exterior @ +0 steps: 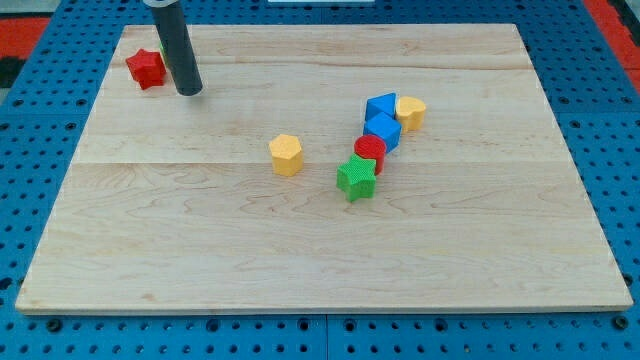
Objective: Nudge the red circle
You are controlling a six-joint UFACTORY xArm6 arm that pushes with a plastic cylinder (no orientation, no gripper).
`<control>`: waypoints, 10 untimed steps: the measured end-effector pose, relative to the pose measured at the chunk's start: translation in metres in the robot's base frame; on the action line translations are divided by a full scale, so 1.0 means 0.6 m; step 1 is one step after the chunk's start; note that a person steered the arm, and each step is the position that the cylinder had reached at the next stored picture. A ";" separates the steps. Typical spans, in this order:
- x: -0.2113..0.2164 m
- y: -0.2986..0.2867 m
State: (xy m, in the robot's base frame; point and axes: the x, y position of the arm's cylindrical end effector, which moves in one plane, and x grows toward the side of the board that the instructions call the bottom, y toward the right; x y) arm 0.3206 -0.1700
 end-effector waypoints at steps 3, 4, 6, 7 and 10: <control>0.007 0.079; 0.007 0.180; 0.087 0.287; 0.122 0.336; 0.184 0.204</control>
